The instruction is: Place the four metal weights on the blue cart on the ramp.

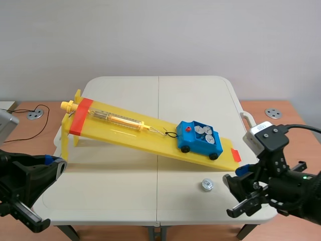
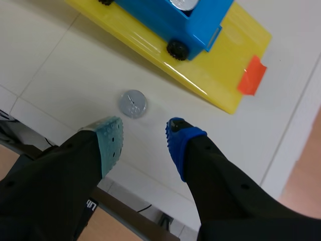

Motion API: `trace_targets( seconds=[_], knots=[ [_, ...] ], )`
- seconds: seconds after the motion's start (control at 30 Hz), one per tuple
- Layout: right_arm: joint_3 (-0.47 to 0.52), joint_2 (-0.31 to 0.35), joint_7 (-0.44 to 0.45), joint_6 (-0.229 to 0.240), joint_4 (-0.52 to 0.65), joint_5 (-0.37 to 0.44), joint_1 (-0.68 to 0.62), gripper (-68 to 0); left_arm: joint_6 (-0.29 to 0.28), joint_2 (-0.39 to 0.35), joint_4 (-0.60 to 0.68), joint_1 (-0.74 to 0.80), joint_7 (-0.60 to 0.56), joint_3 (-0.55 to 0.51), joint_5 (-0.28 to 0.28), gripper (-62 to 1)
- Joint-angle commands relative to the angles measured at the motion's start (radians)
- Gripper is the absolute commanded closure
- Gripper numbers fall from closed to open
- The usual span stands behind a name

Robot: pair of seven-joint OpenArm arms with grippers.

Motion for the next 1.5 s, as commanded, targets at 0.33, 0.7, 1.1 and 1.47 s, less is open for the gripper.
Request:
trace_targets(
  seconds=[0.33, 0.7, 1.1, 1.47],
  knots=[
    [-0.114, -0.051, 0.208, -0.149, -0.100, -0.105, 0.175, -22.2, -0.025, 0.000, 0.064, -0.019, -0.107, -0.014, -0.074, -4.0],
    [-0.184, -0.097, 0.249, -0.219, -0.237, -0.151, 0.250, -22.2, -0.025, 0.000, 0.064, -0.019, -0.107, -0.014, -0.074, -4.0],
    [-0.200, -0.101, 0.204, -0.243, -0.288, -0.155, 0.260, -6.2, -0.025, 0.000, 0.064, -0.019, -0.107, -0.014, -0.074, -4.0],
    [-0.188, -0.048, 0.168, -0.247, -0.209, -0.129, 0.221, -0.7, -0.025, 0.000, 0.064, -0.019, -0.107, -0.014, -0.074, -4.0]
  ],
)
